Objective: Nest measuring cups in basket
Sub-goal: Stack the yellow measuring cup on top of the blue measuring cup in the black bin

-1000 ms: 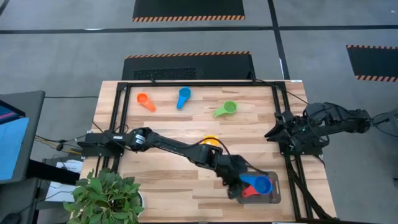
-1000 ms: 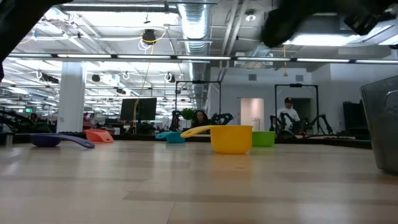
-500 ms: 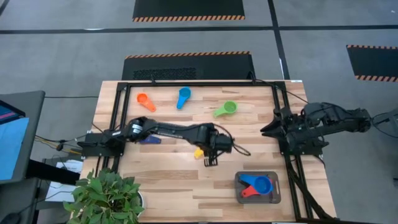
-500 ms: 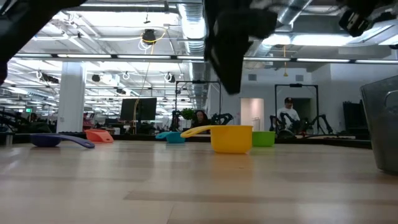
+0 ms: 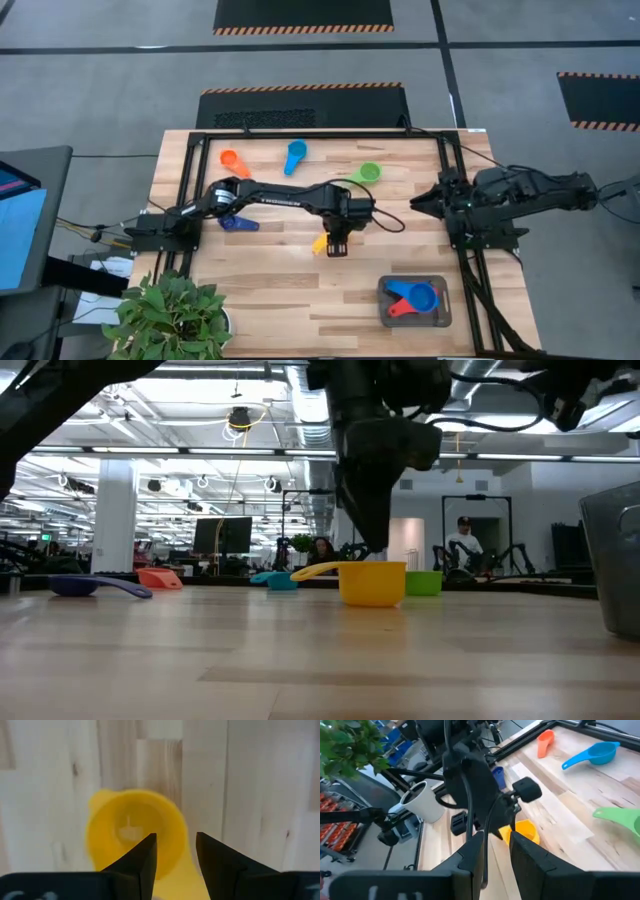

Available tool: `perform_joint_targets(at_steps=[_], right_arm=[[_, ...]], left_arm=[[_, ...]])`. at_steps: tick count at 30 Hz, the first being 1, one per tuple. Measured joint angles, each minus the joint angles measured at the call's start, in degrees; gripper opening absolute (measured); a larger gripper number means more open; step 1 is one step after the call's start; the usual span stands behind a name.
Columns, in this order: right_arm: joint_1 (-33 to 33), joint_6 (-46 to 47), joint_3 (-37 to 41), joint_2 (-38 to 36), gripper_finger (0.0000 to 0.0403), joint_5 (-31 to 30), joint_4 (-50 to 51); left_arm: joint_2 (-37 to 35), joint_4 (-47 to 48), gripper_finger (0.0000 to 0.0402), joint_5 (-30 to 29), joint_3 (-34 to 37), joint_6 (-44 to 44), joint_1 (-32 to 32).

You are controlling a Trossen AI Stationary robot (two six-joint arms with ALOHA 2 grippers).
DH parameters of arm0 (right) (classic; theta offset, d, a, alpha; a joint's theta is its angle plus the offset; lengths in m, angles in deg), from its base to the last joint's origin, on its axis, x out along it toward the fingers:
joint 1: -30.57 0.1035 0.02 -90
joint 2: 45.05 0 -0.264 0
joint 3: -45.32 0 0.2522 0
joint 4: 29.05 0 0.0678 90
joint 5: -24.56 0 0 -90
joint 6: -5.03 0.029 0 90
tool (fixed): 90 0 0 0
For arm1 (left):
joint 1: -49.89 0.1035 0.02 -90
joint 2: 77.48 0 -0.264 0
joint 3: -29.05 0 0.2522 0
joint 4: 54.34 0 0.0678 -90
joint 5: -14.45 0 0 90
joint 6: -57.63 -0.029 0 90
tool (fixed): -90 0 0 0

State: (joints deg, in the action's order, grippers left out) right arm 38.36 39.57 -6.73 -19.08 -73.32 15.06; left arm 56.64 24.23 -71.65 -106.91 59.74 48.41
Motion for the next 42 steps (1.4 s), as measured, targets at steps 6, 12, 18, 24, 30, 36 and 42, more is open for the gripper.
perform_joint_targets(at_steps=[6, 12, 18, 24, 30, 36, 42], right_arm=[[0.0, 0.1, 0.0, 1.2, 0.0118, 0.0, 0.0], [0.0, 0.1, 0.0, 1.5, 0.0118, 0.0, 0.0], [0.0, 0.3, 0.0, 1.4, 0.0118, 0.3, -0.9], [0.1, -0.1, -4.5, 1.3, 0.0118, 0.4, -2.2], [0.0, -8.3, -12.8, 1.3, 0.0118, -0.7, -2.6], [0.0, -12.2, -17.9, 1.3, 0.0118, -1.2, -1.9], [0.0, -12.1, -19.1, 1.3, 0.0118, -1.2, -1.7]], left_arm=[[0.0, -5.0, 0.0124, -1.4, 4.1, 0.6, -1.3], [0.0, -13.4, 0.0124, -2.9, 10.4, 4.5, -1.8], [0.0, -19.4, 0.0075, -4.7, 11.0, 10.5, -1.7], [0.0, -27.3, 0.0004, -3.3, 10.9, 19.3, -2.8], [0.2, -28.6, 0.0002, -3.9, 3.2, 25.7, -5.2], [-0.2, -32.7, 0.0001, -10.0, -9.7, 26.2, -8.1], [0.0, -43.8, 0.0001, -13.8, -10.6, 28.4, -11.3]])
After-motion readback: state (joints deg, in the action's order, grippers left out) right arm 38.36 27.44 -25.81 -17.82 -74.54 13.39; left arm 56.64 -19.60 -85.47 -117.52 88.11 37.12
